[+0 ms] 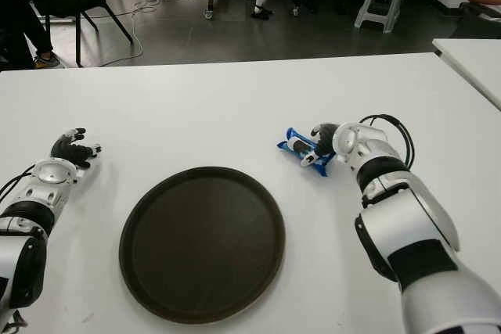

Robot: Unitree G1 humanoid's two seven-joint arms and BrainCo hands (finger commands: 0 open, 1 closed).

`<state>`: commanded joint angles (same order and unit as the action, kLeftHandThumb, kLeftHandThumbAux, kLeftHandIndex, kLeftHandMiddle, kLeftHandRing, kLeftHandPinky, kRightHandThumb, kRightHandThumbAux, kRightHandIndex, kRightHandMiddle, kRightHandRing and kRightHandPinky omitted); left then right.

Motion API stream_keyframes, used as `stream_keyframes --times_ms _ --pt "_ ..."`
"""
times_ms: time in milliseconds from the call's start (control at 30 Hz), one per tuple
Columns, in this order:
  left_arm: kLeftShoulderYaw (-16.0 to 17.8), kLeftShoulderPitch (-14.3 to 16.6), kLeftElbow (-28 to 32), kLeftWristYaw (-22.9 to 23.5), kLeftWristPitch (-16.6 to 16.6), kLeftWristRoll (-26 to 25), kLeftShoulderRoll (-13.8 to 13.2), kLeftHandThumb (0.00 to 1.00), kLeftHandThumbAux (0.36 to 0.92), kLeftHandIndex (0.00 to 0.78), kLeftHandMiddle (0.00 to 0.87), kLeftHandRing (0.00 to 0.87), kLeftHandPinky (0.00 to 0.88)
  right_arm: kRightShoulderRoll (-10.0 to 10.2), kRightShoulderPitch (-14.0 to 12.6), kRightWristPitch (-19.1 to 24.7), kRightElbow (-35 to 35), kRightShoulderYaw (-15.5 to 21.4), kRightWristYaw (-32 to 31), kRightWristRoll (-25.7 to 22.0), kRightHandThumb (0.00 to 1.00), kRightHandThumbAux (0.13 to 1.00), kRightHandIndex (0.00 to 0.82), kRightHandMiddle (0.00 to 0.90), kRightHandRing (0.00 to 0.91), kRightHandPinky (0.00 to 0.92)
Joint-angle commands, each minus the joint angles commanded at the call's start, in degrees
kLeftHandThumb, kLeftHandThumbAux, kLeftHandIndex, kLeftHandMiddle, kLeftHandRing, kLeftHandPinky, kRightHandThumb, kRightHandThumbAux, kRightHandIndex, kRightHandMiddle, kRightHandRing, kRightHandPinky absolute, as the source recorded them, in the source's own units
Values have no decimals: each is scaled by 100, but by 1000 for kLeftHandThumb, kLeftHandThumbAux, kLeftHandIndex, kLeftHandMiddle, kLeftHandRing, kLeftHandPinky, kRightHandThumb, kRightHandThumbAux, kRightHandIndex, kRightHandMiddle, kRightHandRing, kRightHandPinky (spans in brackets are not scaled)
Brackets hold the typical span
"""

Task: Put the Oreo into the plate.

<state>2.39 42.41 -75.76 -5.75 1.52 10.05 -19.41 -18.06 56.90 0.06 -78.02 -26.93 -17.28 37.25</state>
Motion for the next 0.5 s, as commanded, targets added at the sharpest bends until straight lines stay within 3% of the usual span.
stream_keyframes --times_ms 500 --pt "-44 17 -9 -10 -14 37 -5 207 789 71 106 125 147 11 -7 -18 -10 7 -27 -13 0 702 14 25 15 0"
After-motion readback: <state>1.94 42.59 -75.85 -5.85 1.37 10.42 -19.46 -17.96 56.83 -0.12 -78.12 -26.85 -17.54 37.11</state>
